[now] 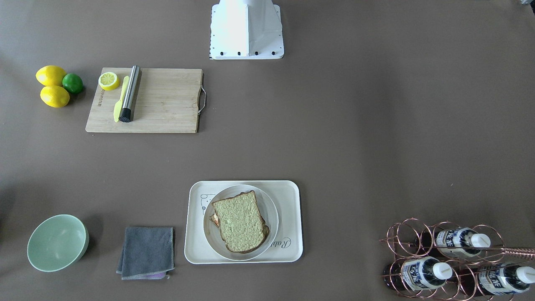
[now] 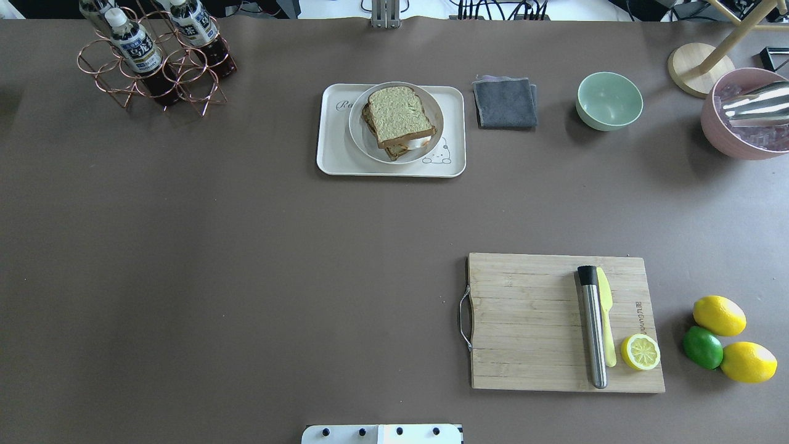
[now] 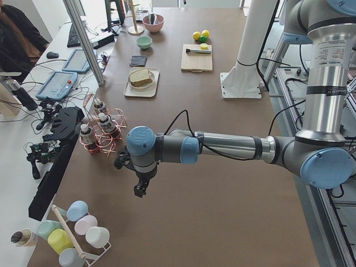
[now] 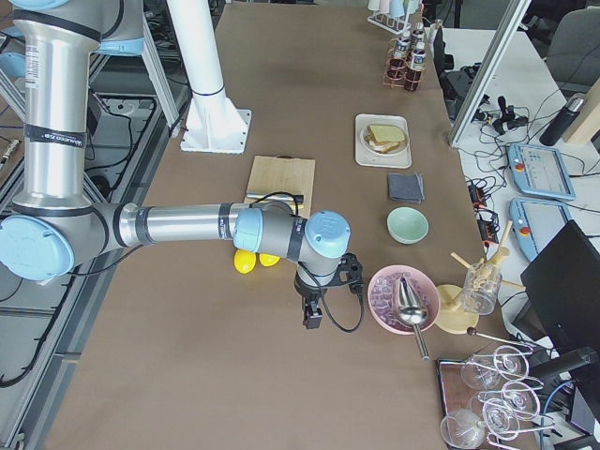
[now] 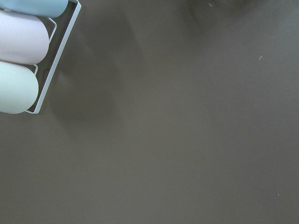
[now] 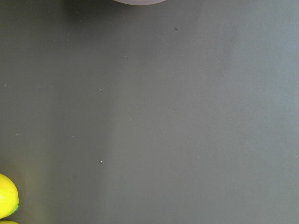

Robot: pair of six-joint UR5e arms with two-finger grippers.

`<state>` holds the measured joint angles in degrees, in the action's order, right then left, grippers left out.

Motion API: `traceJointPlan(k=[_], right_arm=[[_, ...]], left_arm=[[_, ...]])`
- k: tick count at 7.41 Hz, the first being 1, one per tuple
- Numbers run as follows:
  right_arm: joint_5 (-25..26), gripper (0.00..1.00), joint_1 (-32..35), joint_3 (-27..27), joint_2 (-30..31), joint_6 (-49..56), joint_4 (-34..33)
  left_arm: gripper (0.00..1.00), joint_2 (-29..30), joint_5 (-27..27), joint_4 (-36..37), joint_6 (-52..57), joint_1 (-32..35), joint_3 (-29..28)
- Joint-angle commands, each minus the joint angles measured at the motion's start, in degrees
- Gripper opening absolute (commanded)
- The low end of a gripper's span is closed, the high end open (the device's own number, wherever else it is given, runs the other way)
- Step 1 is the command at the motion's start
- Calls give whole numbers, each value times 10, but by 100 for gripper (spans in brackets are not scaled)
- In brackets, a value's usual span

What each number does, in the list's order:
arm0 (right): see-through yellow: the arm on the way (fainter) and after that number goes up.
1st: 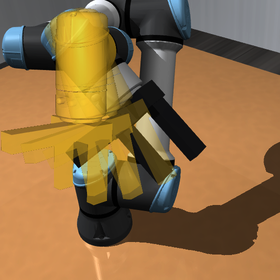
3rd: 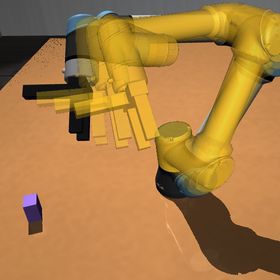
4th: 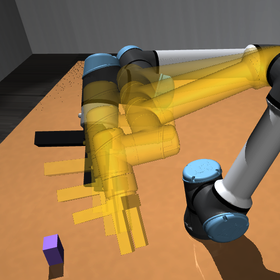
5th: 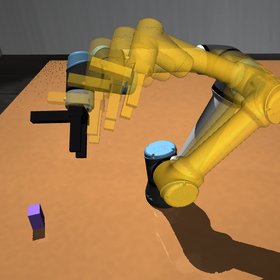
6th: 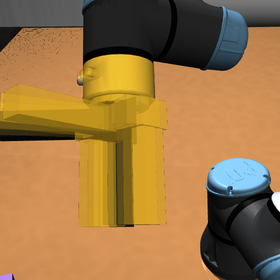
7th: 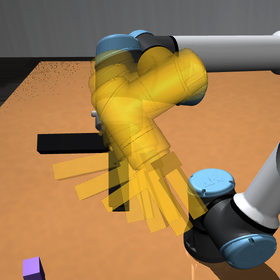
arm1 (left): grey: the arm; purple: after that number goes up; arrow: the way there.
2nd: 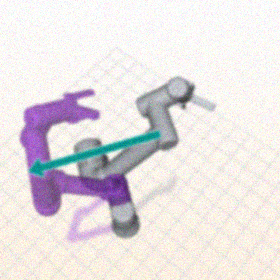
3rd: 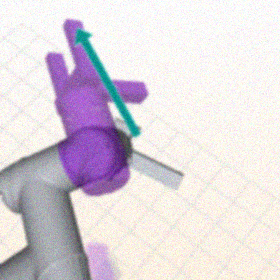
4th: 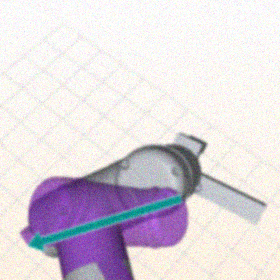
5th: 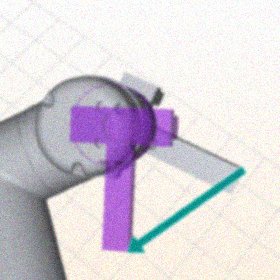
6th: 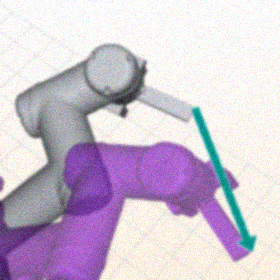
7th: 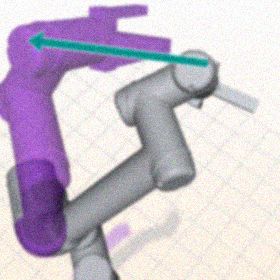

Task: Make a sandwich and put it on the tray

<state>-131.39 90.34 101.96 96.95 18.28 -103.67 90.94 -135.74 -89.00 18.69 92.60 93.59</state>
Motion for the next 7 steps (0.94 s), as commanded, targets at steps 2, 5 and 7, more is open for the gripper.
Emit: traceJointPlan(k=[2, 5, 7], right_arm=[[4, 100, 0, -3, -11, 0, -3], [5, 100, 0, -4, -11, 0, -2], [5, 100, 0, -4, -11, 0, -2]], left_arm=[[97, 4, 0, -24, -26, -14, -8], [97, 6, 1, -25, -23, -13, -10], [97, 6, 4, -25, -23, -14, -10]])
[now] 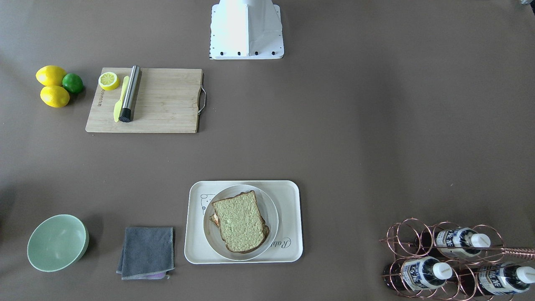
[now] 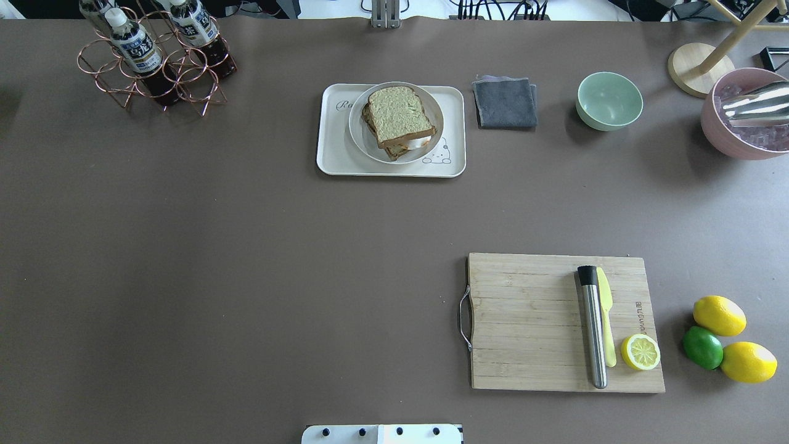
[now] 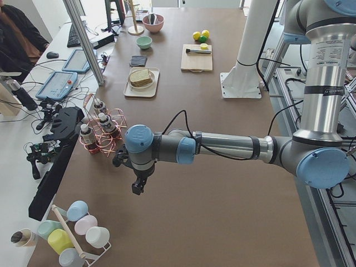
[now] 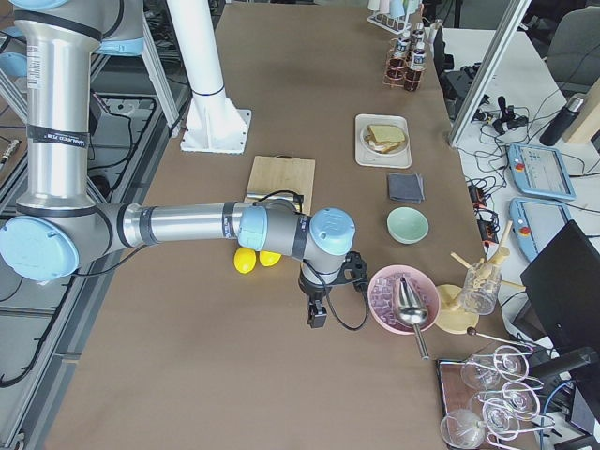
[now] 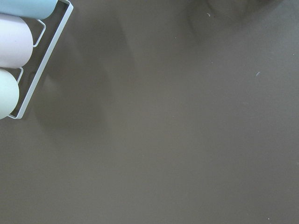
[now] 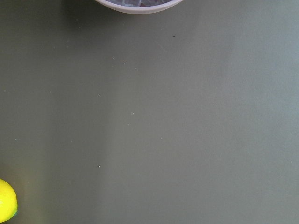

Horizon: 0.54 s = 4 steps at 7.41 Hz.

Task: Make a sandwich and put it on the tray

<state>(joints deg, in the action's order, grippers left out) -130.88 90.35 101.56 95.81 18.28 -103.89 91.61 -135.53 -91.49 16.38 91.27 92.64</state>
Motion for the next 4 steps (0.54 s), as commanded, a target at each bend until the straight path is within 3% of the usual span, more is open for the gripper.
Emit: traceJointPlan(k=[1, 4], right_arm=[[0, 100, 0, 0, 0, 0, 1], [0, 100, 0, 0, 3, 1, 3]], left_arm=[[97, 0, 2, -1, 1, 0, 0], [97, -1, 2, -1, 1, 0, 1]])
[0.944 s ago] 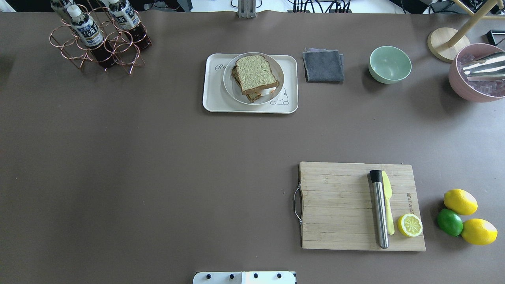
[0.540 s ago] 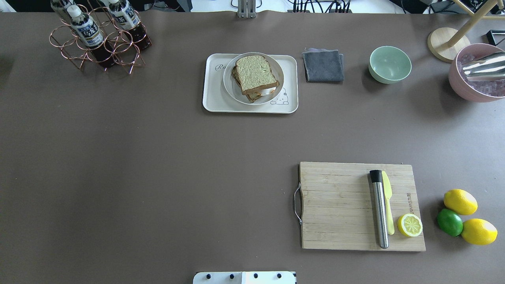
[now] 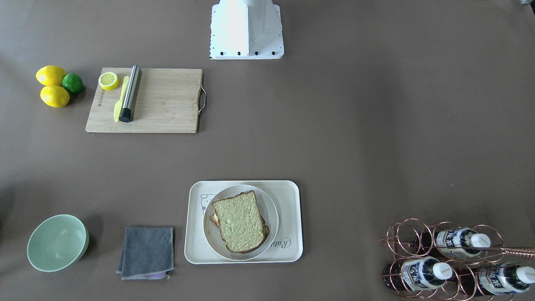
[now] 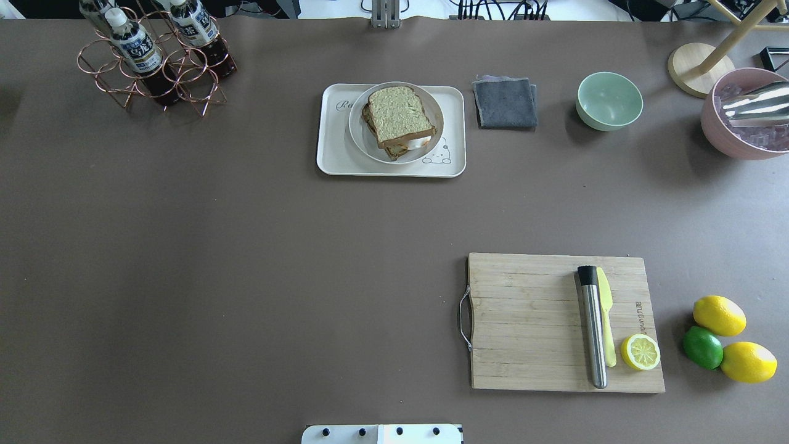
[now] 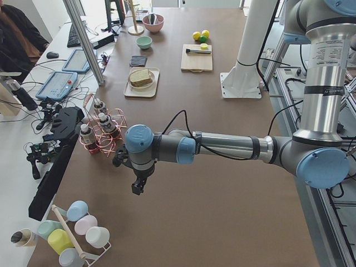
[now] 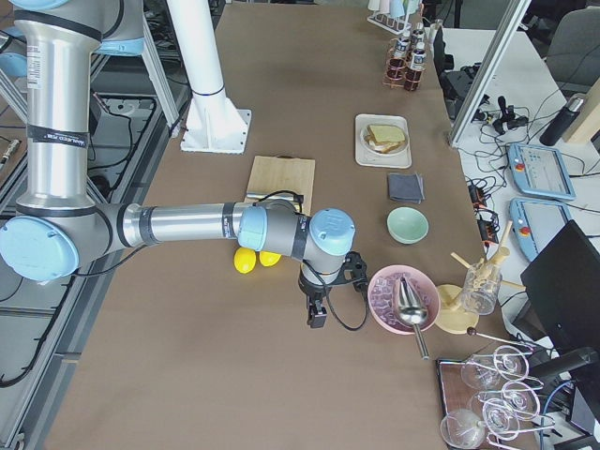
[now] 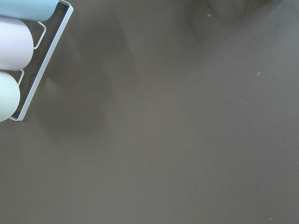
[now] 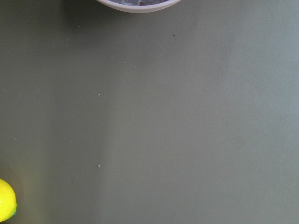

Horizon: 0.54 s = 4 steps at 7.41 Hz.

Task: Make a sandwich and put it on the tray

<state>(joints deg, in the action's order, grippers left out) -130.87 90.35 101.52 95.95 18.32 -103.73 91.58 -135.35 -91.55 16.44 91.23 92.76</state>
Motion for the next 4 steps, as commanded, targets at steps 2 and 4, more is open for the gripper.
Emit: traceJointPlan(k=[2, 4], right_arm=[[0, 100, 0, 0, 3, 0, 1], [0, 100, 0, 0, 6, 0, 2]], left_arm=[[97, 0, 0, 1, 0, 0, 1], [97, -2, 1, 1, 0, 0, 0]])
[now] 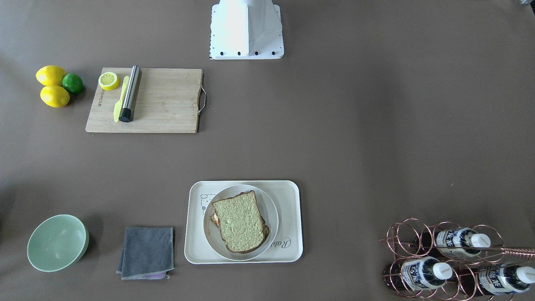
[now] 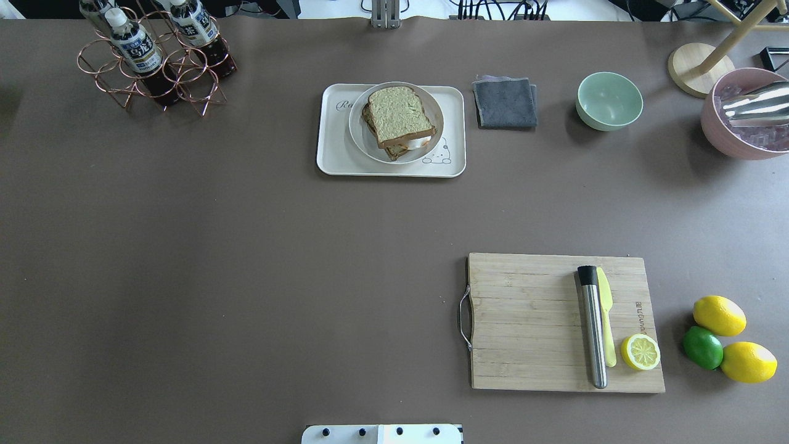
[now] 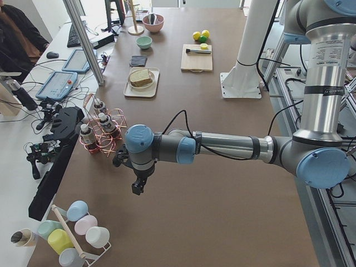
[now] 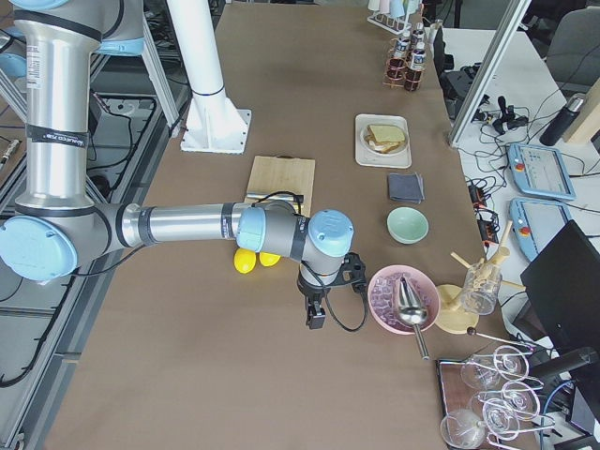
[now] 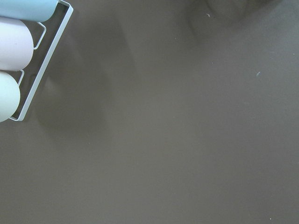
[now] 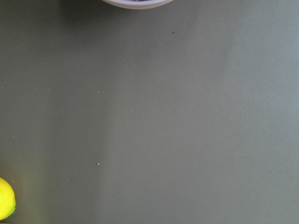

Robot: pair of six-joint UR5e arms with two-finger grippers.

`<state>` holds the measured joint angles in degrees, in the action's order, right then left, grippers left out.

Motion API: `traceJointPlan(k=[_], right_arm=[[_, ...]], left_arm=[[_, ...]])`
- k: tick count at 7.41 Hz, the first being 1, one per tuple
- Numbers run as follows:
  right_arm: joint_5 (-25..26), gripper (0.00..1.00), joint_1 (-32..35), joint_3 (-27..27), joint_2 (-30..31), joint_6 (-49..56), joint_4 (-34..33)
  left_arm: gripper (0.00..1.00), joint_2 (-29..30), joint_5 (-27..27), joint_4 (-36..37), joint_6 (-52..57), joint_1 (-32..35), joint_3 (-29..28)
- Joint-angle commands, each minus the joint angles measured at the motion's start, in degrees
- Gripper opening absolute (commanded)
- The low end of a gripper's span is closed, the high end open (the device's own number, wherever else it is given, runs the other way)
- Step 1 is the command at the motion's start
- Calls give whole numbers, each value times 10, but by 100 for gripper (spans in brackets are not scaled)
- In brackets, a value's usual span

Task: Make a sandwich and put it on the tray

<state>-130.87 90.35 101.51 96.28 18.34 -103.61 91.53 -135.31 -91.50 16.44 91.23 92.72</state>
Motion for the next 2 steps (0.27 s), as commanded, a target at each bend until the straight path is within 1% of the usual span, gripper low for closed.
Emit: traceJointPlan(k=[1, 2], right_arm=[[0, 100, 0, 0, 3, 0, 2], [0, 100, 0, 0, 3, -1, 2]], left_arm=[[97, -2, 0, 0, 0, 0, 1], [97, -2, 0, 0, 0, 0, 1]])
